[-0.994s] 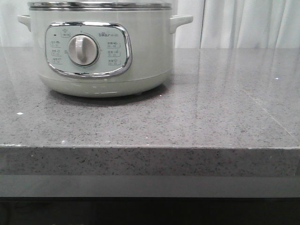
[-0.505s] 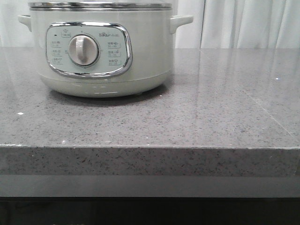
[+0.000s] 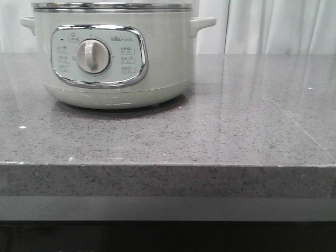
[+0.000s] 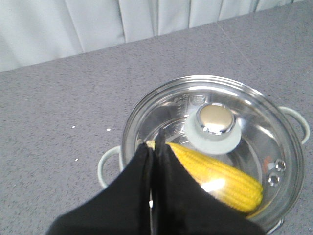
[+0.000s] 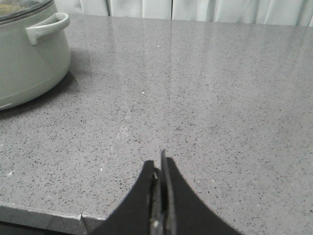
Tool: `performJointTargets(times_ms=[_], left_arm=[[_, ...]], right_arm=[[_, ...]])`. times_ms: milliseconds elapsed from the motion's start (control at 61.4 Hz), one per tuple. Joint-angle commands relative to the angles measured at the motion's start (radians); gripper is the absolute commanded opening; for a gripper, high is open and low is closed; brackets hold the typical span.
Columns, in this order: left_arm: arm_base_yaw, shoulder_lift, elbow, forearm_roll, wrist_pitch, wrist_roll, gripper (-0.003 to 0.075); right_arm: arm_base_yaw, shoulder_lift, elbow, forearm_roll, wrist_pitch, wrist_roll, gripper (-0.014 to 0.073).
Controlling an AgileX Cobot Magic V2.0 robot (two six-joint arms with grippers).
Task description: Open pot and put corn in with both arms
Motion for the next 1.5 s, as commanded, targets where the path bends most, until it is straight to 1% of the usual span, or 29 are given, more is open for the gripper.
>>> performJointTargets(times_ms=[0,65,130,261,489,684,799,929,1483], left_arm=[[0.003,-0.137,0.135,0.016,-0.182,-0.006,-0.0020],[0.003,-0.240,0.281,0.016,-0.254,-0.006,-0.0020],[0.003,-0.325,0.395,0.016,-0.317,-0.006,-0.0020],[0.003,-0.476,0.594,0.008,-0.378,-0.006,-0.0020],[0.003,-0.763,0.873,-0.022,-0.470,-0.006,-0.0020],[0.003,-1.006,1.045,-0.030,-0.505,-0.006,-0.0020],[0.003,-1.113,1.112,-0.032,-0.505,-0.006,-0.0020],[0.003,-1.172,1.145,-0.032,-0.505,-0.006,-0.0020],[0.003,-1.172,1.148,-0.032,-0.505,-0.006,-0.0020]], right_arm=[[-0.004,0.010,-0.022,0.000,-0.084,-0.004,-0.0109],[-0.004,0.010,-0.022,0.000,-0.084,-0.004,-0.0109],[-0.004,0.010,-0.022,0.000,-0.084,-0.004,-0.0109],[-0.004,0.010,-0.022,0.000,-0.084,-0.004,-0.0109],[-0.004,0.010,-0.022,0.000,-0.084,-0.004,-0.0109],[-0.004,0.010,-0.022,0.000,-0.080,-0.004,-0.0109],[-0.004,0.010,-0.022,0.000,-0.076,-0.004,-0.0109],[-0.004,0.010,-0.022,0.000,-0.076,-0.004,-0.0109],[-0.004,0.010,-0.022,0.000,-0.077,-0.004,-0.0109]])
